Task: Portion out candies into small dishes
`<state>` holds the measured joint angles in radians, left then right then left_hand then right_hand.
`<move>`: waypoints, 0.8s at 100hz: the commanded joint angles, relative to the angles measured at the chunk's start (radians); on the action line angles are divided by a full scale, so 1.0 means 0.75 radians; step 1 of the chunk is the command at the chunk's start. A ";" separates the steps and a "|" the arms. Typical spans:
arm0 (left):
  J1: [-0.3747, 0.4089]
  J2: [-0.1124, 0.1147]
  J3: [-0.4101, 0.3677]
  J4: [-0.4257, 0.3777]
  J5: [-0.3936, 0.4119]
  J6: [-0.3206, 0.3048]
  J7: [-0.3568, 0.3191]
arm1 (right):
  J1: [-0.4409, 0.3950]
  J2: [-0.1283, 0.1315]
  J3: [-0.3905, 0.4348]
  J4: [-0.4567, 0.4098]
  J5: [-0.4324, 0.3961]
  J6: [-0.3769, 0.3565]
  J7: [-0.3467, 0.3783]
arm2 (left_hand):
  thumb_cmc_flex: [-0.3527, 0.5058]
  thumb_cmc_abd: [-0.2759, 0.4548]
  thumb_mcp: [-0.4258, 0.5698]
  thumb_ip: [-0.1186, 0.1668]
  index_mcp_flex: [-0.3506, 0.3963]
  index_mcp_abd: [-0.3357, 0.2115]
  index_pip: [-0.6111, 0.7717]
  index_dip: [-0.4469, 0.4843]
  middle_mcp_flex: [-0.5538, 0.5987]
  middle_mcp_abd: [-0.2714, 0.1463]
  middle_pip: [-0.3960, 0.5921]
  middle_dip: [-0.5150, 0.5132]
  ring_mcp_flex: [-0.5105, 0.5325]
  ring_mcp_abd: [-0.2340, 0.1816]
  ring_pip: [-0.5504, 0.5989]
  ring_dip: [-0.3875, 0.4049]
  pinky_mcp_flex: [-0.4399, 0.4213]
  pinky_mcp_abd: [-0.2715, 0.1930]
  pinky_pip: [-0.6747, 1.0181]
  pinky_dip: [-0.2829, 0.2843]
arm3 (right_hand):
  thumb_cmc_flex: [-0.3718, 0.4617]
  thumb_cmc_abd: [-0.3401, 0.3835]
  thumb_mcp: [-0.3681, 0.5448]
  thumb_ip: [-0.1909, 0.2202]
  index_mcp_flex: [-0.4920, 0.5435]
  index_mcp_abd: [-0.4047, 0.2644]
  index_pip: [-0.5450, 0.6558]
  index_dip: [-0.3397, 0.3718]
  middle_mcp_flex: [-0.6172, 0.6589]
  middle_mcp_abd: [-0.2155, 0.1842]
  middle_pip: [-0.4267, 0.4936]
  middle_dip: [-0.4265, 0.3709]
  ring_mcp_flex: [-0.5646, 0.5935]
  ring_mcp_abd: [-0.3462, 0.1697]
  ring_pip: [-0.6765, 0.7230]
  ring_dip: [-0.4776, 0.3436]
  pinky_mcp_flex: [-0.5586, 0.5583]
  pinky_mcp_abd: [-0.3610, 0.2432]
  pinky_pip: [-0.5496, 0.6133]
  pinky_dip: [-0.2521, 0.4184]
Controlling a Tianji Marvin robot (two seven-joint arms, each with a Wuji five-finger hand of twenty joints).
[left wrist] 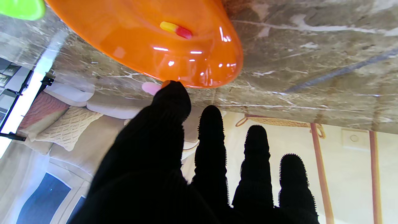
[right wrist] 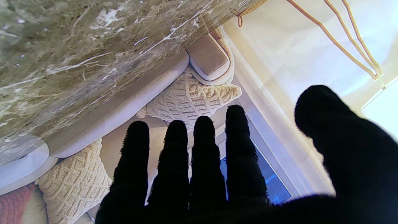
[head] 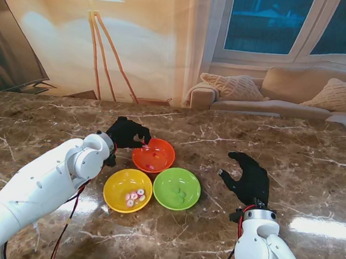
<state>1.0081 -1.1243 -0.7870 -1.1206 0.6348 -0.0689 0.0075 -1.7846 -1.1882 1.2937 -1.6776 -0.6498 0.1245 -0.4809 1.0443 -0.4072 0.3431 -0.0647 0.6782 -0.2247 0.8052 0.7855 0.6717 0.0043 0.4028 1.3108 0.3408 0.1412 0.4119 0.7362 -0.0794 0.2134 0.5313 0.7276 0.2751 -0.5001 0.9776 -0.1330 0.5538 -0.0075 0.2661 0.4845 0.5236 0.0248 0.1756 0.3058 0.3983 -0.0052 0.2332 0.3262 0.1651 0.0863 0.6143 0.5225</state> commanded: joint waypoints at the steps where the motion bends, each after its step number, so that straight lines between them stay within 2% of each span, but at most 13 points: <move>1: -0.016 -0.024 0.011 0.018 -0.016 0.002 0.007 | -0.011 -0.004 0.000 0.006 0.006 -0.001 0.010 | 0.019 0.040 0.054 0.048 0.027 -0.012 0.076 0.027 0.055 0.014 -0.007 0.006 0.015 0.009 -0.002 0.007 -0.007 -0.002 0.009 0.025 | -0.040 0.009 0.008 0.043 0.001 -0.031 0.012 -0.015 -0.008 -0.016 -0.004 0.016 -0.005 -0.003 0.003 0.015 -0.002 -0.003 0.020 0.036; 8: -0.027 -0.034 0.027 0.038 -0.035 -0.003 0.020 | -0.012 -0.004 0.001 0.007 0.005 -0.001 0.009 | -0.008 -0.008 0.118 0.041 0.052 0.002 0.097 -0.048 0.049 0.008 -0.014 -0.046 0.023 0.004 -0.010 -0.003 -0.009 0.005 0.017 0.018 | -0.036 0.005 0.011 0.044 0.002 -0.030 0.012 -0.015 -0.010 -0.016 -0.005 0.016 -0.006 -0.004 0.002 0.015 -0.002 -0.002 0.020 0.036; 11: -0.030 -0.037 0.033 0.045 -0.040 -0.007 0.028 | -0.012 -0.004 0.002 0.007 0.005 -0.001 0.008 | -0.024 -0.043 0.153 0.038 0.073 0.015 0.101 -0.125 0.018 0.010 0.003 -0.139 0.028 0.002 -0.016 -0.011 -0.011 0.012 0.012 0.010 | -0.035 0.003 0.011 0.044 0.001 -0.030 0.012 -0.016 -0.010 -0.016 -0.005 0.016 -0.006 -0.004 0.002 0.015 -0.003 -0.002 0.020 0.036; 14: -0.033 -0.038 0.037 0.048 -0.041 -0.012 0.028 | -0.012 -0.004 0.003 0.007 0.006 -0.001 0.008 | -0.056 -0.079 0.175 0.035 0.080 0.046 0.070 -0.229 -0.038 0.015 0.044 -0.292 0.025 0.000 -0.031 -0.025 -0.011 0.016 0.002 0.001 | -0.034 0.002 0.012 0.044 0.001 -0.028 0.012 -0.016 -0.009 -0.016 -0.005 0.016 -0.006 -0.002 0.003 0.015 -0.003 -0.002 0.020 0.036; 18: -0.037 -0.035 0.041 0.046 -0.040 -0.021 0.017 | -0.012 -0.005 0.004 0.007 0.006 -0.001 0.006 | -0.100 -0.131 0.199 0.033 0.068 0.102 -0.045 -0.356 -0.113 0.020 0.093 -0.658 0.011 0.000 -0.055 -0.047 -0.014 0.020 -0.022 -0.007 | -0.033 0.001 0.014 0.045 0.001 -0.029 0.012 -0.016 -0.009 -0.016 -0.005 0.016 -0.006 -0.003 0.002 0.015 -0.003 -0.002 0.020 0.036; 21: -0.039 -0.032 0.043 0.044 -0.039 -0.027 0.007 | -0.013 -0.005 0.004 0.008 0.006 -0.002 0.005 | -0.119 -0.164 0.217 0.039 0.067 0.119 -0.093 -0.397 -0.121 0.022 0.085 -0.730 0.009 0.002 -0.066 -0.055 -0.016 0.021 -0.033 -0.010 | -0.033 -0.001 0.014 0.045 0.001 -0.029 0.012 -0.016 -0.009 -0.017 -0.005 0.016 -0.006 -0.003 0.003 0.015 -0.003 -0.003 0.020 0.036; 38: -0.036 -0.029 0.040 0.043 -0.039 -0.045 -0.001 | -0.014 -0.005 0.006 0.009 0.007 -0.003 0.002 | -0.146 -0.196 0.235 0.034 0.075 0.125 -0.150 -0.441 -0.126 0.025 0.075 -0.760 0.011 0.004 -0.080 -0.060 -0.022 0.024 -0.049 -0.008 | -0.030 -0.006 0.018 0.045 0.000 -0.029 0.012 -0.016 -0.009 -0.015 -0.005 0.016 -0.006 -0.003 0.003 0.015 -0.004 -0.002 0.019 0.036; 59: -0.018 -0.026 0.020 0.025 -0.033 -0.053 0.005 | -0.016 -0.005 0.009 0.010 0.003 -0.007 -0.001 | -0.145 -0.170 0.233 0.021 0.091 0.100 -0.137 -0.428 -0.127 0.022 0.079 -0.763 0.014 0.002 -0.086 -0.057 -0.024 0.024 -0.062 -0.004 | -0.027 -0.009 0.021 0.045 0.001 -0.028 0.012 -0.015 -0.012 -0.014 -0.006 0.016 -0.006 -0.002 0.002 0.015 -0.003 -0.002 0.019 0.036; 80: 0.069 -0.016 -0.078 -0.089 -0.015 -0.025 0.021 | -0.018 -0.004 0.011 0.010 0.000 -0.008 0.000 | -0.172 -0.152 0.208 0.018 0.048 0.119 -0.162 -0.436 -0.142 0.020 0.067 -0.773 0.020 0.005 -0.088 -0.055 -0.023 0.027 -0.074 0.000 | -0.026 -0.010 0.022 0.044 0.001 -0.027 0.012 -0.016 -0.009 -0.015 -0.005 0.016 -0.006 -0.003 0.002 0.015 -0.003 -0.002 0.019 0.036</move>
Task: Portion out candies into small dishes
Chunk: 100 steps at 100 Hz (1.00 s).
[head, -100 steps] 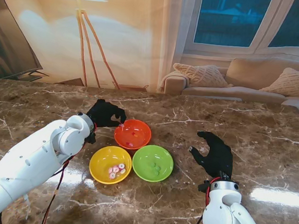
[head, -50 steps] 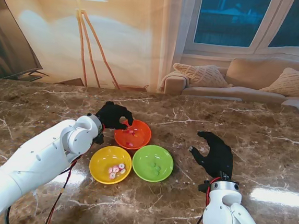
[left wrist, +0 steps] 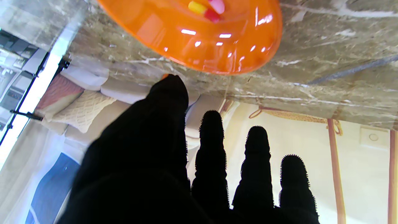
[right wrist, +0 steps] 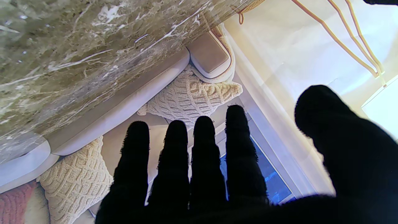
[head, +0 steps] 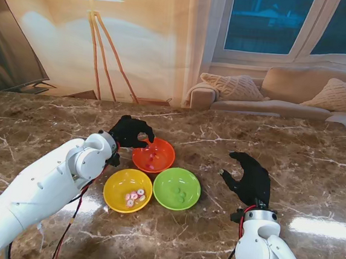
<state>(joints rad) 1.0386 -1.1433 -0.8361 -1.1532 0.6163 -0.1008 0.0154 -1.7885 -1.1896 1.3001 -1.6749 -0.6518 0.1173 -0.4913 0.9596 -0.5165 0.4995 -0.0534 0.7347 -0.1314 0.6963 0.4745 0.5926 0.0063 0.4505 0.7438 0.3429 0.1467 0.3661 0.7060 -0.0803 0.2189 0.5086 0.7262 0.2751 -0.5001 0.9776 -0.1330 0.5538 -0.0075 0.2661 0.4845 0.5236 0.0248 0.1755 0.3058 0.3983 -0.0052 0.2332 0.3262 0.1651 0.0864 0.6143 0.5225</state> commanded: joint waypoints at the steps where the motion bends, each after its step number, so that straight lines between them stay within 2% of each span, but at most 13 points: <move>1: 0.034 0.011 -0.019 -0.054 0.012 0.020 0.010 | -0.013 -0.003 0.003 0.006 0.003 0.002 0.013 | -0.063 -0.006 -0.003 0.004 -0.035 -0.002 -0.022 -0.023 -0.037 0.017 0.001 -0.019 0.019 -0.003 -0.027 -0.015 -0.021 0.021 -0.043 0.003 | -0.026 -0.010 0.022 0.044 0.000 -0.027 0.012 -0.016 -0.009 -0.016 -0.005 0.016 -0.006 -0.003 0.002 0.015 -0.004 -0.002 0.019 0.036; 6: 0.066 0.016 -0.054 -0.094 0.024 0.032 0.008 | -0.013 -0.002 0.002 0.006 0.003 0.001 0.014 | -0.113 0.003 0.033 0.009 -0.060 0.031 -0.108 -0.004 -0.045 0.019 -0.029 -0.065 0.026 0.000 -0.043 -0.024 -0.020 0.025 -0.050 0.023 | -0.026 -0.009 0.022 0.044 0.001 -0.027 0.012 -0.016 -0.009 -0.017 -0.005 0.016 -0.006 -0.002 0.003 0.015 -0.003 -0.002 0.019 0.037; 25: 0.235 0.027 -0.213 -0.266 0.036 0.091 0.021 | -0.011 0.008 -0.002 -0.006 -0.026 -0.002 0.045 | -0.252 0.032 0.099 0.016 -0.091 0.105 -0.226 -0.014 -0.079 0.046 -0.133 -0.211 0.042 0.004 -0.110 -0.100 -0.011 0.032 -0.049 0.028 | -0.027 -0.009 0.021 0.044 0.000 -0.027 0.012 -0.016 -0.008 -0.014 -0.004 0.016 -0.004 -0.003 0.003 0.015 -0.001 -0.001 0.019 0.037; 31: 0.303 0.027 -0.266 -0.323 0.030 0.107 0.036 | -0.011 0.011 -0.003 -0.013 -0.033 -0.002 0.054 | -0.318 0.060 0.136 0.037 -0.098 0.139 -0.298 -0.052 -0.091 0.057 -0.166 -0.264 0.038 0.000 -0.140 -0.134 -0.008 0.019 -0.052 0.026 | -0.027 -0.011 0.021 0.044 0.000 -0.027 0.012 -0.016 -0.007 -0.014 -0.004 0.016 -0.003 -0.001 0.003 0.016 -0.001 -0.002 0.019 0.036; 44: 0.449 0.022 -0.369 -0.436 0.019 0.129 0.090 | -0.014 0.022 0.003 -0.037 -0.056 -0.004 0.095 | -0.378 0.091 0.071 0.045 -0.139 0.186 -0.424 -0.133 -0.140 0.082 -0.253 -0.400 0.044 -0.014 -0.237 -0.260 0.015 0.009 -0.080 -0.007 | -0.028 -0.010 0.020 0.044 0.000 -0.028 0.011 -0.016 -0.006 -0.014 -0.004 0.016 -0.002 -0.002 0.003 0.015 0.000 -0.001 0.019 0.036; 51: 0.521 0.019 -0.417 -0.485 0.009 0.124 0.118 | -0.020 0.029 0.013 -0.056 -0.071 -0.010 0.122 | -0.406 0.137 -0.027 0.061 -0.173 0.210 -0.495 -0.178 -0.167 0.098 -0.295 -0.471 0.044 -0.024 -0.289 -0.353 0.061 0.003 -0.113 -0.065 | -0.029 -0.010 0.020 0.044 -0.001 -0.027 0.011 -0.016 -0.006 -0.014 -0.005 0.016 -0.002 -0.002 0.003 0.015 0.000 -0.002 0.018 0.035; 58: 0.586 0.015 -0.458 -0.526 -0.015 0.112 0.142 | -0.026 0.037 0.027 -0.074 -0.089 -0.018 0.150 | -0.432 0.188 -0.114 0.070 -0.193 0.228 -0.542 -0.210 -0.177 0.116 -0.323 -0.530 0.042 -0.038 -0.325 -0.441 0.110 -0.031 -0.140 -0.172 | -0.033 -0.008 0.018 0.044 0.000 -0.027 0.011 -0.017 -0.006 -0.015 -0.006 0.015 -0.002 -0.003 0.001 0.014 0.002 -0.002 0.016 0.033; 65: 0.647 0.005 -0.488 -0.557 -0.061 0.103 0.175 | -0.031 0.044 0.043 -0.090 -0.102 -0.028 0.181 | -0.429 0.226 -0.225 0.116 -0.205 0.251 -0.585 -0.240 -0.185 0.135 -0.340 -0.576 0.038 -0.043 -0.337 -0.503 0.140 -0.064 -0.118 -0.302 | -0.037 -0.006 0.015 0.044 -0.001 -0.026 0.010 -0.017 -0.006 -0.015 -0.007 0.014 -0.001 -0.002 -0.001 0.012 0.004 -0.002 0.014 0.031; 68: 0.672 0.000 -0.498 -0.567 -0.080 0.094 0.191 | -0.033 0.047 0.051 -0.096 -0.106 -0.032 0.196 | -0.441 0.237 -0.242 0.119 -0.209 0.256 -0.591 -0.243 -0.186 0.142 -0.341 -0.582 0.038 -0.043 -0.338 -0.510 0.144 -0.083 -0.109 -0.320 | -0.037 -0.007 0.014 0.044 -0.002 -0.027 0.009 -0.017 -0.007 -0.017 -0.008 0.014 0.000 -0.002 -0.002 0.011 0.004 -0.003 0.013 0.030; 70: 0.688 -0.002 -0.504 -0.573 -0.088 0.088 0.202 | -0.034 0.049 0.056 -0.101 -0.109 -0.035 0.206 | -0.438 0.260 -0.298 0.141 -0.214 0.263 -0.610 -0.259 -0.191 0.146 -0.339 -0.601 0.037 -0.045 -0.332 -0.533 0.139 -0.096 -0.058 -0.396 | -0.038 -0.007 0.013 0.044 -0.002 -0.027 0.009 -0.017 -0.008 -0.016 -0.008 0.014 0.000 -0.003 -0.003 0.010 0.004 -0.003 0.013 0.029; 78: 0.741 -0.009 -0.522 -0.589 -0.108 0.057 0.237 | -0.038 0.056 0.072 -0.114 -0.120 -0.044 0.241 | -0.465 0.296 -0.378 0.163 -0.224 0.272 -0.642 -0.282 -0.199 0.155 -0.353 -0.631 0.037 -0.051 -0.334 -0.559 0.126 -0.141 0.048 -0.462 | -0.041 -0.006 0.009 0.044 -0.006 -0.029 0.007 -0.018 -0.009 -0.015 -0.010 0.012 -0.001 -0.003 -0.009 0.006 0.005 -0.004 0.009 0.026; 80: 0.755 -0.010 -0.528 -0.594 -0.110 0.051 0.240 | -0.039 0.058 0.076 -0.118 -0.122 -0.047 0.251 | -0.463 0.318 -0.434 0.183 -0.228 0.277 -0.647 -0.288 -0.202 0.158 -0.349 -0.643 0.033 -0.052 -0.329 -0.573 0.116 -0.151 0.096 -0.518 | -0.042 -0.007 0.007 0.044 -0.005 -0.031 0.007 -0.018 -0.008 -0.013 -0.011 0.012 -0.001 -0.004 -0.010 0.005 0.005 -0.004 0.008 0.025; 100: 0.848 -0.009 -0.576 -0.615 -0.169 -0.043 0.231 | -0.049 0.077 0.103 -0.142 -0.135 -0.097 0.344 | -0.544 0.439 -0.545 0.199 -0.246 0.311 -0.705 -0.324 -0.242 0.167 -0.368 -0.677 -0.019 -0.070 -0.329 -0.604 0.081 -0.207 0.099 -0.555 | -0.070 0.005 -0.051 0.048 -0.023 -0.039 -0.008 -0.024 0.007 -0.032 -0.036 -0.020 0.044 -0.034 -0.064 -0.046 0.030 -0.023 -0.019 -0.012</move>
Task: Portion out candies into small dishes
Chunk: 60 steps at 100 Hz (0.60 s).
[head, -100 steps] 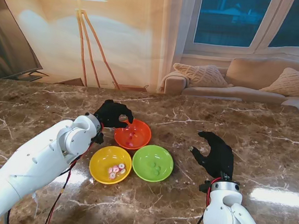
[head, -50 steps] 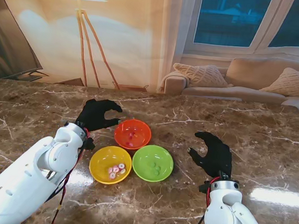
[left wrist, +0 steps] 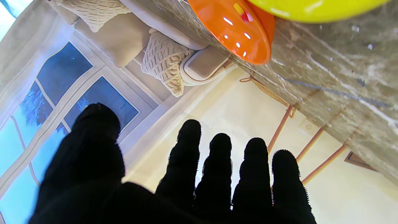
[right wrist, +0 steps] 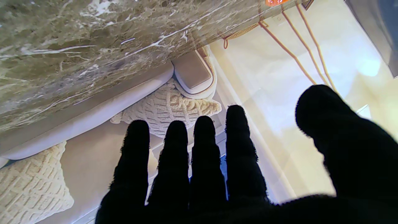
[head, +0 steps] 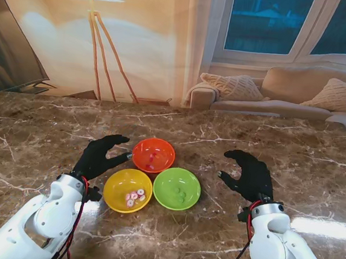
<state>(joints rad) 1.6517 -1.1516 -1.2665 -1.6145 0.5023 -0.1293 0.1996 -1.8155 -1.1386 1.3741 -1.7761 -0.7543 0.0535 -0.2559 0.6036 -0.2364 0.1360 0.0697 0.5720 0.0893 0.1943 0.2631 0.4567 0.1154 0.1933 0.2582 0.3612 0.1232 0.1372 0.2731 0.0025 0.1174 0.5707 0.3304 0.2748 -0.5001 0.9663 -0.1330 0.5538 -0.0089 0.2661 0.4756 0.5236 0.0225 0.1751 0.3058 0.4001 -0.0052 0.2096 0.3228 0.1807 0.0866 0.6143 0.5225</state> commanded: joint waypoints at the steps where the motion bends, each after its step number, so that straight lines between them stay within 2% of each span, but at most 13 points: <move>1: 0.034 0.003 -0.004 0.000 -0.019 -0.010 -0.017 | -0.013 0.010 0.005 -0.007 0.002 -0.015 0.034 | -0.072 0.070 -0.063 0.036 -0.029 0.018 -0.036 -0.042 -0.063 0.024 -0.026 -0.031 -0.046 -0.039 -0.025 -0.027 -0.032 -0.073 0.015 -0.029 | -0.068 0.008 -0.044 0.050 -0.023 -0.037 -0.009 -0.013 0.011 -0.030 -0.040 -0.026 0.047 -0.037 -0.045 -0.053 0.014 -0.026 -0.027 -0.022; 13: 0.057 0.008 -0.017 -0.002 -0.045 -0.049 -0.049 | -0.008 0.017 0.007 -0.003 0.013 -0.054 0.074 | -0.110 0.131 -0.091 0.042 -0.048 0.031 -0.052 -0.048 -0.086 0.021 -0.038 -0.039 -0.073 -0.043 -0.034 -0.036 -0.047 -0.084 -0.006 -0.041 | -0.089 0.032 -0.125 0.067 -0.021 -0.039 -0.026 -0.029 0.039 -0.030 -0.070 -0.092 0.091 -0.067 -0.109 -0.157 0.072 -0.125 -0.083 -0.152; 22: 0.062 0.010 -0.018 0.002 -0.056 -0.070 -0.062 | 0.002 0.020 -0.002 0.004 0.030 -0.077 0.095 | -0.130 0.167 -0.109 0.049 -0.064 0.036 -0.065 -0.053 -0.100 0.022 -0.047 -0.045 -0.084 -0.045 -0.037 -0.041 -0.045 -0.085 -0.018 -0.049 | -0.112 0.062 -0.189 0.082 -0.024 -0.040 -0.042 -0.047 0.042 -0.032 -0.082 -0.132 0.106 -0.078 -0.121 -0.197 0.092 -0.164 -0.078 -0.221; 34: 0.063 0.011 -0.016 0.006 -0.069 -0.090 -0.070 | 0.015 0.022 -0.014 0.020 0.050 -0.106 0.113 | -0.147 0.210 -0.122 0.059 -0.072 0.041 -0.074 -0.055 -0.108 0.022 -0.055 -0.051 -0.087 -0.041 -0.039 -0.045 -0.033 -0.080 -0.016 -0.050 | -0.181 0.122 -0.277 0.109 -0.038 -0.030 -0.071 -0.078 0.041 -0.020 -0.081 -0.173 0.119 -0.072 -0.116 -0.221 0.109 -0.185 -0.042 -0.290; 47: 0.064 0.012 -0.017 0.007 -0.074 -0.107 -0.074 | 0.023 0.019 -0.026 0.040 0.084 -0.126 0.112 | -0.145 0.231 -0.126 0.075 -0.076 0.044 -0.082 -0.058 -0.108 0.019 -0.057 -0.054 -0.084 -0.043 -0.039 -0.047 -0.029 -0.086 -0.012 -0.049 | -0.272 0.173 -0.301 0.139 -0.062 -0.012 -0.102 -0.108 0.041 0.001 -0.078 -0.196 0.141 -0.064 -0.105 -0.224 0.131 -0.197 0.001 -0.322; 49: 0.064 0.012 -0.018 0.007 -0.075 -0.109 -0.076 | 0.024 0.018 -0.029 0.043 0.089 -0.128 0.108 | -0.146 0.234 -0.128 0.077 -0.076 0.047 -0.083 -0.058 -0.108 0.020 -0.057 -0.054 -0.084 -0.046 -0.039 -0.047 -0.029 -0.086 -0.012 -0.049 | -0.290 0.175 -0.293 0.156 -0.060 -0.008 -0.111 -0.126 0.041 0.004 -0.071 -0.215 0.145 -0.062 -0.106 -0.228 0.129 -0.198 0.026 -0.354; 60: 0.071 0.014 -0.021 0.001 -0.080 -0.110 -0.087 | 0.021 0.011 -0.038 0.049 0.107 -0.130 0.080 | -0.147 0.240 -0.135 0.083 -0.077 0.046 -0.086 -0.060 -0.112 0.018 -0.058 -0.056 -0.090 -0.048 -0.042 -0.049 -0.034 -0.090 -0.011 -0.049 | -0.343 0.216 -0.303 0.155 -0.083 0.027 -0.124 -0.141 0.036 0.020 -0.067 -0.225 0.150 -0.051 -0.104 -0.230 0.133 -0.195 0.047 -0.377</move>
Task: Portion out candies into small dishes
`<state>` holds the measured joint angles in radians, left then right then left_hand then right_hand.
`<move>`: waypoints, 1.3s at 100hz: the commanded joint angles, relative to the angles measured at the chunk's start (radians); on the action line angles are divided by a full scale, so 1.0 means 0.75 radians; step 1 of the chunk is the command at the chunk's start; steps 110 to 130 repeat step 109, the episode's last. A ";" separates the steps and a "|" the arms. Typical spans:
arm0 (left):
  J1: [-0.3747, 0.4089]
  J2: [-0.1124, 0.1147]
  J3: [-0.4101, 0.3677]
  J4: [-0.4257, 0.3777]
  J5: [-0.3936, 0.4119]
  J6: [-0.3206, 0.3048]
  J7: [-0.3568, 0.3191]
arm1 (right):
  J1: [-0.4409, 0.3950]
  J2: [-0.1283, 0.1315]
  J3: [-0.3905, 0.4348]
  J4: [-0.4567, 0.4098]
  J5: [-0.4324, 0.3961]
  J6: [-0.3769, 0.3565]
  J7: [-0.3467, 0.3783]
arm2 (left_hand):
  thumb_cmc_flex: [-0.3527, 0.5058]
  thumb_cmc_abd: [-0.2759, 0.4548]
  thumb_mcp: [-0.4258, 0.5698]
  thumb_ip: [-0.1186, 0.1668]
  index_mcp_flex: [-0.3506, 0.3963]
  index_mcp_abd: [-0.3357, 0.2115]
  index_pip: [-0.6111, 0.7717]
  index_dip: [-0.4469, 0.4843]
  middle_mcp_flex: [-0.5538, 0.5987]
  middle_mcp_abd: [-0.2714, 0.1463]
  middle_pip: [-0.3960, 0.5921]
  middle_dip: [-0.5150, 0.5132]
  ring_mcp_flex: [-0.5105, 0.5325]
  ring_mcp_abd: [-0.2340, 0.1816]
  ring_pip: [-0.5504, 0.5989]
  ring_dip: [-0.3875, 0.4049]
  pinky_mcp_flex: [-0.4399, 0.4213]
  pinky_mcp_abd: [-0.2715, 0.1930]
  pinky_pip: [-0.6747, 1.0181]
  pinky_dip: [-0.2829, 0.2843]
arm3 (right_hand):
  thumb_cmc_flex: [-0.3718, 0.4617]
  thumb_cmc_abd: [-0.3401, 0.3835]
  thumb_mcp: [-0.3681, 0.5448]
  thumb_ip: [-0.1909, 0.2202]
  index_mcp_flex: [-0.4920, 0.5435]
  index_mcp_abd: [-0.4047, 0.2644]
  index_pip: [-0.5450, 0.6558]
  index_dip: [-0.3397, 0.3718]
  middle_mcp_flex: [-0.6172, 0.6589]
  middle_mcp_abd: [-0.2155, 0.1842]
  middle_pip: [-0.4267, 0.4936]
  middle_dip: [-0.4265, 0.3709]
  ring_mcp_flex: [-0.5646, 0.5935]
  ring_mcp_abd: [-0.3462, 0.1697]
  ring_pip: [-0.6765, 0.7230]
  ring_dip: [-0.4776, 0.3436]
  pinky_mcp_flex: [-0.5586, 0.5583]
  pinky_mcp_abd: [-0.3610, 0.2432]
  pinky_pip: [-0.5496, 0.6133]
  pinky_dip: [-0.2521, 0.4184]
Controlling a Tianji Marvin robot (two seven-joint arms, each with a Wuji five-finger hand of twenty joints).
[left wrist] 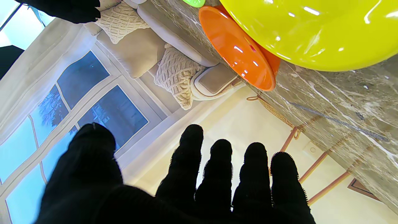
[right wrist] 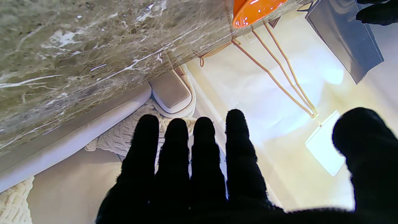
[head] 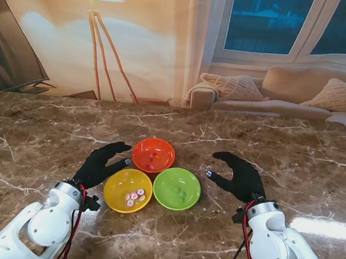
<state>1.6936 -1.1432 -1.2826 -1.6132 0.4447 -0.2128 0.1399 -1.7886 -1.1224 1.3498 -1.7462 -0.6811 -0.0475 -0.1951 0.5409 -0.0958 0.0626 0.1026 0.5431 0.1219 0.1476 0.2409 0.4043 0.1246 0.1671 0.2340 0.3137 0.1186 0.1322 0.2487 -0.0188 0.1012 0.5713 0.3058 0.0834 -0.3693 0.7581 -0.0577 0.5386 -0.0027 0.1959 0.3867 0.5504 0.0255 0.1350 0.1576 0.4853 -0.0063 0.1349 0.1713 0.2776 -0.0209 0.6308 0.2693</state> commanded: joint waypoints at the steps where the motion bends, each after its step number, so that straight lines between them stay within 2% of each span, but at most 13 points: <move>1: 0.016 0.003 0.000 -0.002 -0.003 0.002 -0.009 | -0.016 -0.011 -0.006 0.009 0.012 0.005 -0.004 | -0.064 0.052 -0.038 0.040 -0.038 0.003 -0.024 -0.031 -0.042 0.005 -0.023 -0.024 -0.026 -0.042 -0.035 -0.016 -0.005 -0.069 -0.012 -0.016 | -0.093 0.045 -0.026 0.055 -0.063 0.021 -0.031 -0.024 0.001 0.017 -0.012 -0.028 0.038 -0.049 -0.004 -0.028 0.004 -0.051 0.027 -0.040; 29: 0.047 0.006 -0.016 -0.052 0.003 0.026 -0.021 | -0.051 -0.022 -0.004 -0.011 0.050 -0.010 -0.040 | -0.065 0.057 -0.050 0.044 -0.033 0.011 -0.026 -0.031 -0.040 0.009 -0.023 -0.027 -0.027 -0.043 -0.036 -0.019 -0.009 -0.072 -0.017 -0.019 | -0.173 0.144 -0.057 0.062 -0.081 0.056 -0.043 -0.049 -0.006 0.038 -0.010 -0.039 0.037 -0.029 -0.005 -0.028 -0.009 -0.035 0.058 -0.068; 67: 0.055 0.007 -0.021 -0.072 0.017 0.033 -0.018 | -0.066 -0.033 -0.014 -0.014 0.038 -0.008 -0.107 | -0.053 0.050 -0.057 0.041 -0.028 0.012 -0.025 -0.027 -0.036 0.008 -0.026 -0.027 -0.028 -0.047 -0.038 -0.019 -0.013 -0.073 -0.020 -0.021 | -0.139 0.152 -0.092 0.063 -0.077 0.041 -0.029 -0.053 -0.012 0.033 -0.009 -0.036 0.030 -0.034 -0.008 -0.017 -0.020 -0.033 0.064 -0.085; 130: 0.049 0.007 -0.006 -0.066 0.028 0.034 -0.010 | -0.085 -0.031 -0.002 -0.027 0.022 -0.001 -0.107 | -0.045 0.045 -0.057 0.040 -0.021 0.011 -0.023 -0.024 -0.032 0.008 -0.025 -0.024 -0.026 -0.044 -0.038 -0.017 -0.016 -0.067 -0.021 -0.022 | -0.107 0.132 -0.087 0.071 -0.072 0.011 -0.014 -0.047 -0.036 0.023 -0.022 -0.030 0.012 -0.035 -0.016 -0.008 -0.036 -0.025 0.062 -0.090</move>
